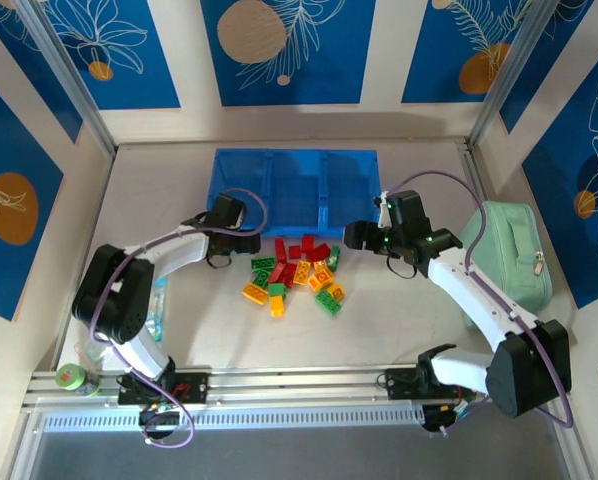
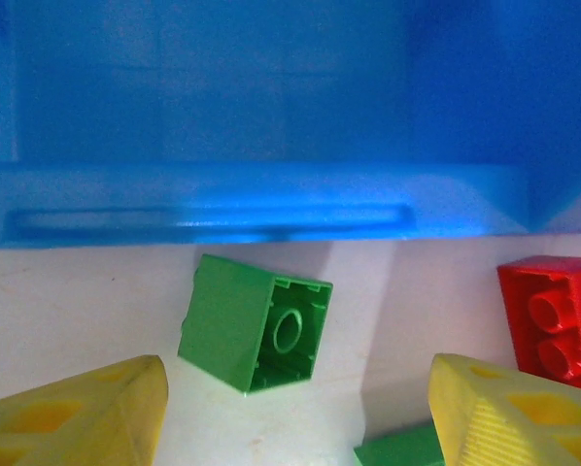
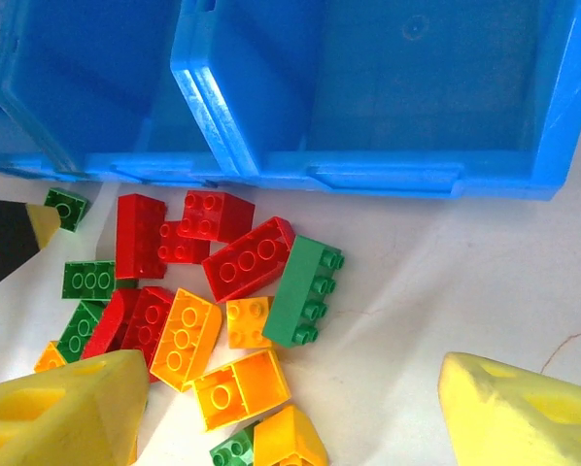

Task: Sort the legos into containers by color
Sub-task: Pick up the lego from the center of the table.

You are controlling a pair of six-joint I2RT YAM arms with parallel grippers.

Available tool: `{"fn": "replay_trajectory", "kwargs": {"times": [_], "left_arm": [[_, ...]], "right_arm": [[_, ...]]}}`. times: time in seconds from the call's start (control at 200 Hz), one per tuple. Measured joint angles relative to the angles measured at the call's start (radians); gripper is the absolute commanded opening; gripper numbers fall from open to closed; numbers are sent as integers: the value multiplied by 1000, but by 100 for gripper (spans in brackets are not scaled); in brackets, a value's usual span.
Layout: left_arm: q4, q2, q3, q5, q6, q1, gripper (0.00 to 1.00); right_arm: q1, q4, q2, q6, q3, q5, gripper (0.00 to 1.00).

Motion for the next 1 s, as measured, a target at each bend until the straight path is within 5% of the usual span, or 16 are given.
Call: {"fn": "replay_trajectory", "kwargs": {"times": [0.42,1.001], "left_arm": [[24,103,55,6,-1,3,62],[11,150,101,-10,6,3,31]], "right_arm": [[-2,14,8,0,-5,-12,77],[-7,29,14,0,-18,-19,73]]}}
